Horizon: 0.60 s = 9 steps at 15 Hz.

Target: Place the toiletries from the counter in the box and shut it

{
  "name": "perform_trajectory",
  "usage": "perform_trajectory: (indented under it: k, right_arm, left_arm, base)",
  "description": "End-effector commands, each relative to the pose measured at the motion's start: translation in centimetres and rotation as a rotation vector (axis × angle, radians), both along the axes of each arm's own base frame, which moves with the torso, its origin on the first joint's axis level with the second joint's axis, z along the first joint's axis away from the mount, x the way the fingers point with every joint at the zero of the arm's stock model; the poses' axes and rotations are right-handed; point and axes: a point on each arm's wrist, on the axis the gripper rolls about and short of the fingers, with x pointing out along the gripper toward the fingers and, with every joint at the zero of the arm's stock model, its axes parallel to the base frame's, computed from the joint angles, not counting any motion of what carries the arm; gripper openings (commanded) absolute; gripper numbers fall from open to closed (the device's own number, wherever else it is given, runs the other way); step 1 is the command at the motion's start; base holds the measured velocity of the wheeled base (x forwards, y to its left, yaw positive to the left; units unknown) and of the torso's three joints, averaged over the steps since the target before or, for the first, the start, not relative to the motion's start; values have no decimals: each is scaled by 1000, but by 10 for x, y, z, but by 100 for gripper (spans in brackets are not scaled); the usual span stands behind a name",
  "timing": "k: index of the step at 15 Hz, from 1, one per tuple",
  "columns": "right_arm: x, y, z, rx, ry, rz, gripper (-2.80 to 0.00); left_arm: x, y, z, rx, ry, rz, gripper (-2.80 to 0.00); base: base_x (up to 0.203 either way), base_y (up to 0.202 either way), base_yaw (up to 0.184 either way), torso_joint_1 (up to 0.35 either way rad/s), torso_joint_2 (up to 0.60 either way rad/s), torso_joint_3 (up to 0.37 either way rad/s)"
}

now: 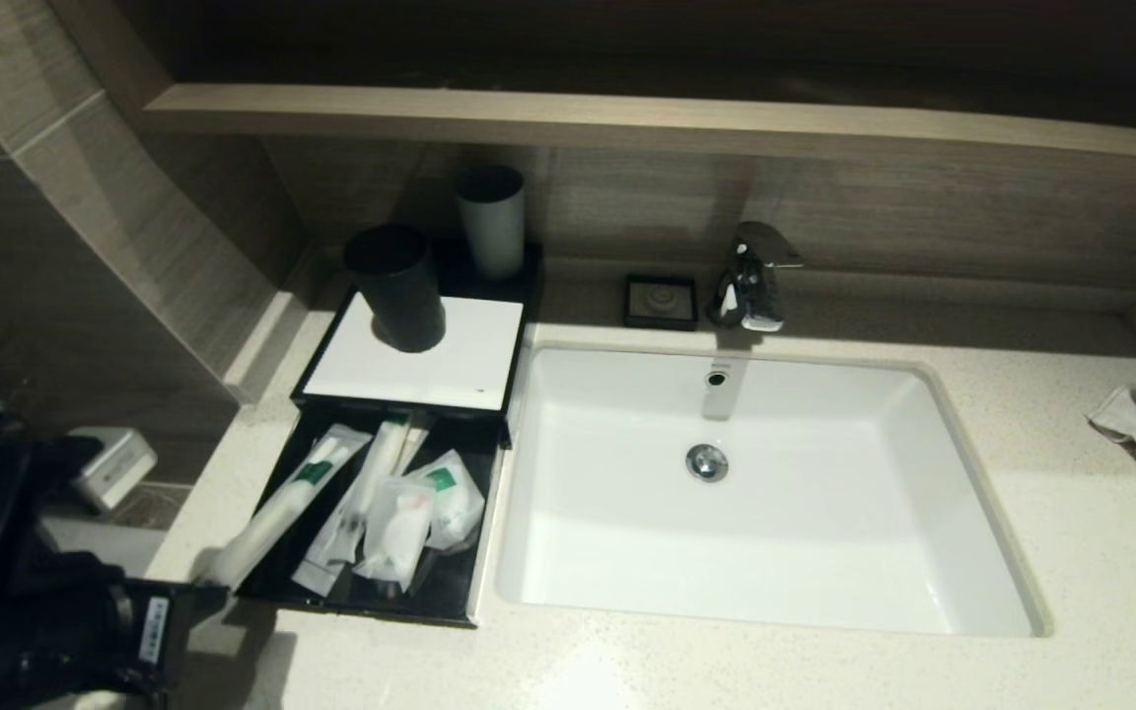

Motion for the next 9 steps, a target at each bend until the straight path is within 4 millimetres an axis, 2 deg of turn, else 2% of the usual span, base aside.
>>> perform_trajectory:
  k: [1, 9]
  right_arm:
    - [0, 0, 0, 0, 1, 0, -280]
    - [0, 0, 0, 0, 0, 0, -280]
  left_arm:
    - [18, -6, -8, 3, 37, 13, -280]
    - [61, -21, -20, -41, 18, 52, -280]
  base:
    - [0, 0, 0, 0, 0, 0]
    - [0, 0, 0, 0, 0, 0]
